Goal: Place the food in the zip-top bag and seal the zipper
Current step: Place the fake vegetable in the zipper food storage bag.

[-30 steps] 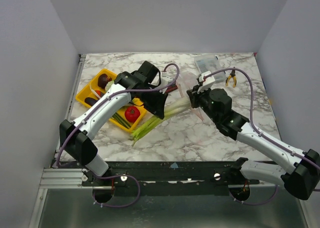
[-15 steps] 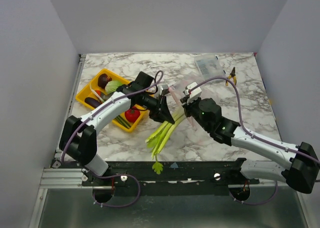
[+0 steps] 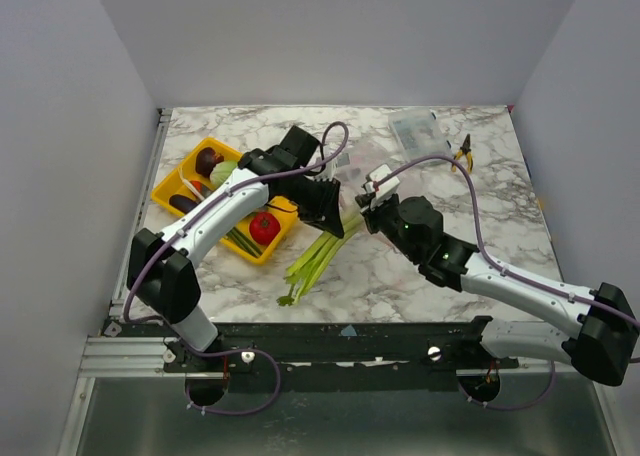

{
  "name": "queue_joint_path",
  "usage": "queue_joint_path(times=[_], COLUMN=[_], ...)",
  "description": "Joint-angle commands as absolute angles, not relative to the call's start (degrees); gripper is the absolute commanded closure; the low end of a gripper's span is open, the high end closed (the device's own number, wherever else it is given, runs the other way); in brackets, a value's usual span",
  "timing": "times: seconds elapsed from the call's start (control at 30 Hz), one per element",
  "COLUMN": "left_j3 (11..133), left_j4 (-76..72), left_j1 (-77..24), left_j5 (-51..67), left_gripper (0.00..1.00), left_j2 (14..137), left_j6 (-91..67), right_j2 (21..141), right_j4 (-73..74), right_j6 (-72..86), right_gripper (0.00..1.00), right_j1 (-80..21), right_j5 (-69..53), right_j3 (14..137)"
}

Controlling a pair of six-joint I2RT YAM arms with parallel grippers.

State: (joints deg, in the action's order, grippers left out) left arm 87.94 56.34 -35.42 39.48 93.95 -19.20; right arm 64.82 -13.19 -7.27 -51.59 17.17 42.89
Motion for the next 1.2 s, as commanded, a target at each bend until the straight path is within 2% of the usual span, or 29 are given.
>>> queue_joint_path(times=[0.0, 0.17, 0.23, 0.43, 0.6, 0.7, 0.77, 0.93, 1.0, 1.1, 1.17], left_j3=[78.73, 67.4, 64.64, 70.81, 58.42, 59.84, 58.82, 49.63, 49.6, 53.45, 53.32], left_j4=[35.66, 3.85, -5.61, 8.08, -5.74, 5.28, 12.2, 7.38, 7.72, 16.9, 17.41], left_j1=[-33.01, -30.85, -30.84, -30.54, -29.35, -29.31, -29.35, -28.57, -28.56, -28.56, -28.2], left_j5=[43.45, 50.69, 49.94, 43.05, 41.38, 40.98, 35.65, 31.32, 29.74, 21.89, 21.54], left_gripper=[1.0, 1.0, 1.0, 1.0, 1.0, 1.0, 1.0, 1.0, 1.0, 1.0, 1.0], left_j2=[88.11, 86.21, 85.92, 88.31, 83.02, 81.6, 78.64, 71.44, 70.55, 69.06, 67.89], left_j6=[-33.08, -66.11, -74.24, -65.24, -75.21, -71.44, -70.16, -79.53, -77.82, -70.21, -69.27], right_j2=[65.04, 64.24, 64.25, 63.08, 62.34, 62.7, 64.17, 66.24, 67.45, 68.63, 69.66], right_j4=[-11.27, -13.61, -14.26, -11.08, -2.72, 3.69, 8.28, 11.56, 13.1, 15.22, 17.47], right_j6=[-3.62, 4.09, 8.09, 21.66, 30.04, 31.19, 34.15, 44.27, 47.27, 49.6, 49.25], right_gripper=[1.0, 1.0, 1.0, 1.0, 1.0, 1.0, 1.0, 1.0, 1.0, 1.0, 1.0], right_j1=[-52.2, -53.85, -53.96, -54.05, -54.4, -54.4, -54.6, -56.78, -56.78, -56.78, -56.78], right_j5=[18.89, 22.1, 22.19, 20.27, 24.17, 27.73, 28.33, 29.34, 28.21, 26.81, 27.49], right_j3=[42.98, 41.3, 40.38, 41.89, 44.09, 46.65, 49.46, 50.88, 52.29, 54.98, 57.34])
